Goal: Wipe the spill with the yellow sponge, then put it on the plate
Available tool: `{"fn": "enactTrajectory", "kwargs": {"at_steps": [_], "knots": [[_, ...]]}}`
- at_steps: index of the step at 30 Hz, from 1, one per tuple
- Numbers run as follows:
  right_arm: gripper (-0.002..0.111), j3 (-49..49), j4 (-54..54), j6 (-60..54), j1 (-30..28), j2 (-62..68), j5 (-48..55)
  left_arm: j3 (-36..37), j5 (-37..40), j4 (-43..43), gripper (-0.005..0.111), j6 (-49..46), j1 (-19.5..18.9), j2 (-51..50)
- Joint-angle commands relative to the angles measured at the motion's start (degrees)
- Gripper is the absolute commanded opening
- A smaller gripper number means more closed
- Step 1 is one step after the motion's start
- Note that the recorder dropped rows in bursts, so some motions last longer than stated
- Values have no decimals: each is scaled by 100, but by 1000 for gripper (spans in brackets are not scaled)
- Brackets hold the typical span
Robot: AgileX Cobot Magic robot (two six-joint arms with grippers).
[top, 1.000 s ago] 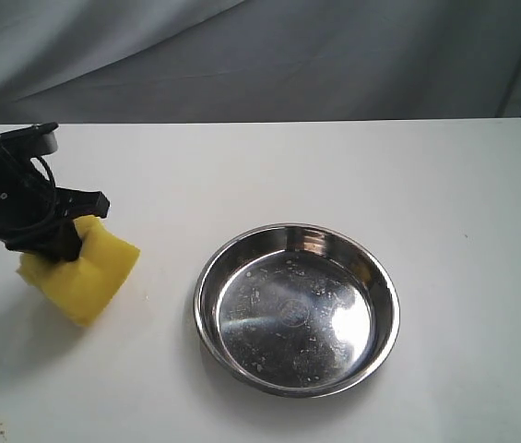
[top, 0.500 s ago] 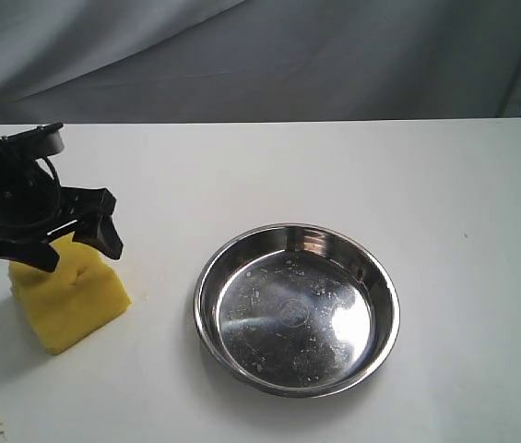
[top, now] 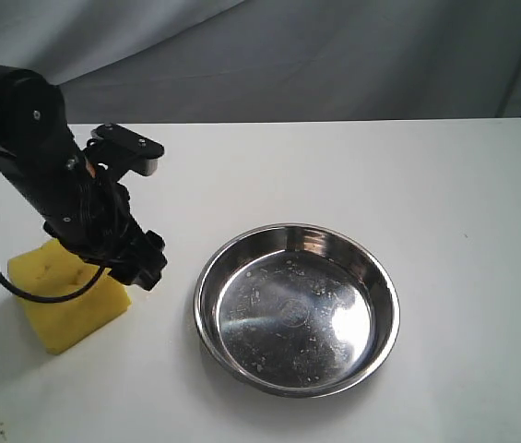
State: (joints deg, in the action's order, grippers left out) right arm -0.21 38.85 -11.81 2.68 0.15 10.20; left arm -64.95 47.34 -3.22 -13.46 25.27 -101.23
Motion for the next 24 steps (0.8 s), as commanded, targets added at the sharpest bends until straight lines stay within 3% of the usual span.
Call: {"fn": "enactTrajectory", "kwargs": {"at_steps": [1,5,24], "knots": [[0,21,-16,-9,20,-15,-22,10,-68,737,76,369,164,-33],[0,21,-16,-9,20,-15,-22,77,127,1282,76,614,164,-225],[0,21,5,-9,20,-15,-22,93,-85,1125,62,614,164,-489]]}}
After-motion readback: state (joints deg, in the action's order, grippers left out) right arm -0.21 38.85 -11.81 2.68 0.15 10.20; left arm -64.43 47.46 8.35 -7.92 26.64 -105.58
